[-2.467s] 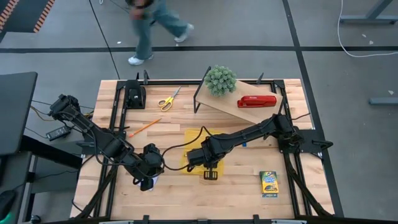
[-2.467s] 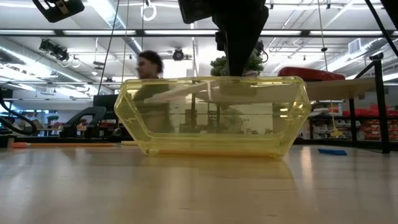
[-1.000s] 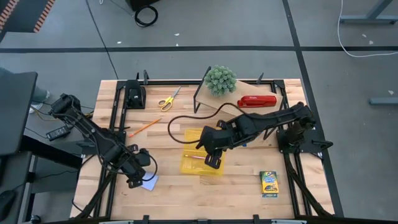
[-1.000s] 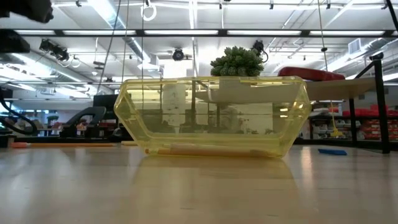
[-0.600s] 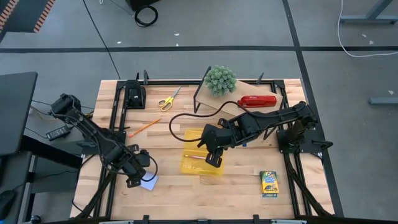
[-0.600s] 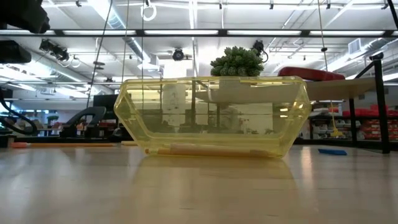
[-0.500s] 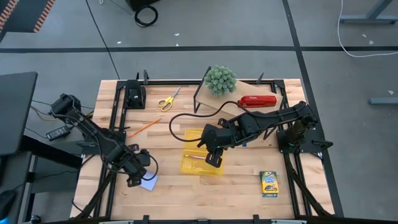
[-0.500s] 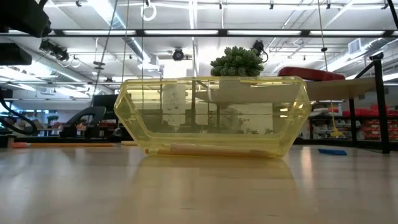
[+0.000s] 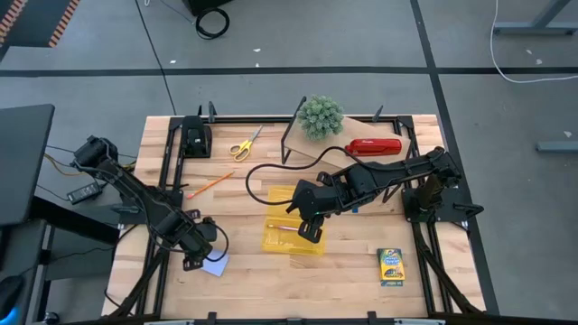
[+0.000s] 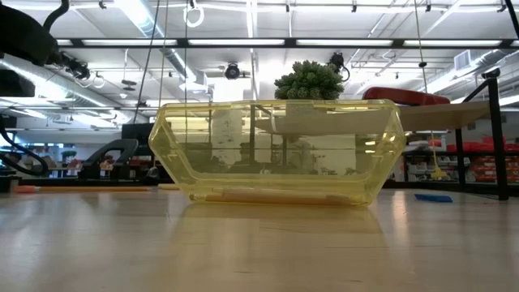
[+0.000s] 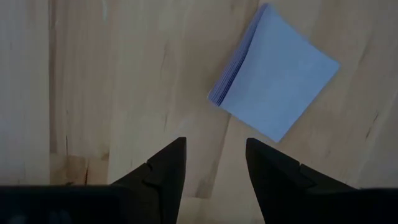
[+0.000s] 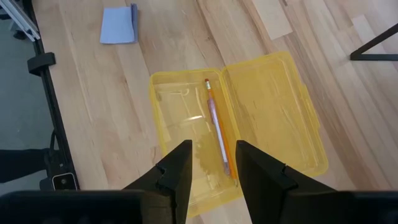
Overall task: Pack school essentials
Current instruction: Put the sticky note into the supply box
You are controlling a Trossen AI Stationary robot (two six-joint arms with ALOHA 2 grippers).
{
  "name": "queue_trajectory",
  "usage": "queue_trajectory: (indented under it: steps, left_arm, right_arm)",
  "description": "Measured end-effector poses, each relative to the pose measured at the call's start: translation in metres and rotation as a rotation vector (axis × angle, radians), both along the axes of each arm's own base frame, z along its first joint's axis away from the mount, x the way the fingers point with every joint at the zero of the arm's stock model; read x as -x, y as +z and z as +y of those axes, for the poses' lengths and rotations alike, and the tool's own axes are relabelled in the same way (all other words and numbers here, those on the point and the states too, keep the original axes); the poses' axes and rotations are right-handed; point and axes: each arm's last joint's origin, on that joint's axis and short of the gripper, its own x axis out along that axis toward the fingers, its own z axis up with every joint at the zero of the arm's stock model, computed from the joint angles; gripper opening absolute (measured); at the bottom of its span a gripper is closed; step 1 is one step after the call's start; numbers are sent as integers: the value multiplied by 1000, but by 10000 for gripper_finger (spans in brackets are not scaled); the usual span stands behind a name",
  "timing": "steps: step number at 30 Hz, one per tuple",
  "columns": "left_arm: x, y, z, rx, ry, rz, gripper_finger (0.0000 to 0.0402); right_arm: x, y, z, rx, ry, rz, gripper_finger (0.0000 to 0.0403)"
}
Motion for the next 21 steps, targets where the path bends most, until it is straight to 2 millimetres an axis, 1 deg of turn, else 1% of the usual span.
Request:
queue_trajectory:
  steps: [8, 21]
  left_arm:
    - [0, 0, 1, -14, -43, -1, 173]
    - [1, 0, 1, -19, -43, 5, 170]
  right_arm:
    - [0, 0, 0, 0, 0, 0, 130]
    - [0, 0, 0, 0, 0, -1, 130]
